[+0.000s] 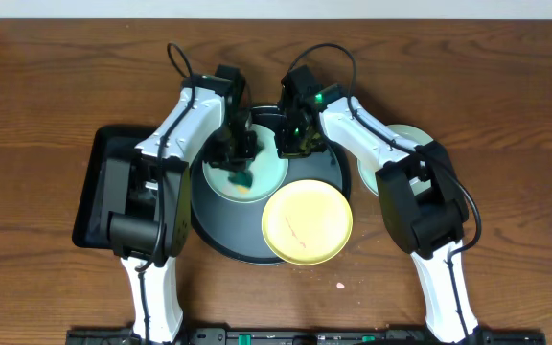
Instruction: Clean dirty plates on tray and stack at the side
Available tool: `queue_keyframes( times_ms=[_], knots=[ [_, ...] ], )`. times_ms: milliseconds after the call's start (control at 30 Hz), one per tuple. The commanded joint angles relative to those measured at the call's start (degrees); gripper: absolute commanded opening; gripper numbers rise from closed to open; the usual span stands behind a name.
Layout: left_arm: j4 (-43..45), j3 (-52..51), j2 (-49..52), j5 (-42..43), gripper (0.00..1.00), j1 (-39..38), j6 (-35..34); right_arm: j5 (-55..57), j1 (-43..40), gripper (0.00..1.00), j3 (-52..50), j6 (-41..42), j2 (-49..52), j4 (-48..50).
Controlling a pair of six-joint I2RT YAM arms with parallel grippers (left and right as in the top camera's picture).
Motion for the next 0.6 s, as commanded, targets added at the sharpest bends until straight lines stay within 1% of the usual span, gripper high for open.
queue_keyframes(
  times_ms=[0, 67, 133, 200, 333, 433, 500, 567],
  knots=[
    [6.14, 0.26, 0.13, -1.97, 0.08, 1.07, 0.96, 2.32, -0.83, 0.01, 0.26, 0.74, 1.81, -0.35],
    [9.88, 0.26, 0.13, -7.52, 0.07, 1.95, -2.64, 2.32, -0.83, 0.01, 0.26, 0.74, 1.81, -0.37],
    [10.84, 0.87, 0.11, -13.51, 0.07, 3.06, -6.82, 2.34, -0.83, 0.01, 0.26, 0.52, 1.81, -0.39],
    [7.82, 3.32, -0.24, -17.07, 0.07, 4.09, -9.03, 2.43, -0.83, 0.01, 0.26, 0.31, 1.81, -0.55],
    [-0.72, 9.92, -3.10, -23.02, 0.08, 5.35, -9.05, 2.54, -0.83, 0.01, 0.26, 0.33, 1.81, -0.50],
    [-6.12, 13.22, -6.99, -24.11, 0.08, 6.45, -9.09, 2.54, -0.83, 0.01, 0.26, 0.33, 1.81, -0.48],
    [-8.66, 13.66, -10.27, -24.11, 0.07, 7.45, -9.64, 2.49, -0.83, 0.01, 0.26, -0.09, 1.64, -0.57],
    [-11.17, 13.66, -13.55, -24.11, 0.08, 8.85, -9.97, 1.81, -0.83, 0.01, 0.31, -2.73, 0.74, -0.90]
  ],
)
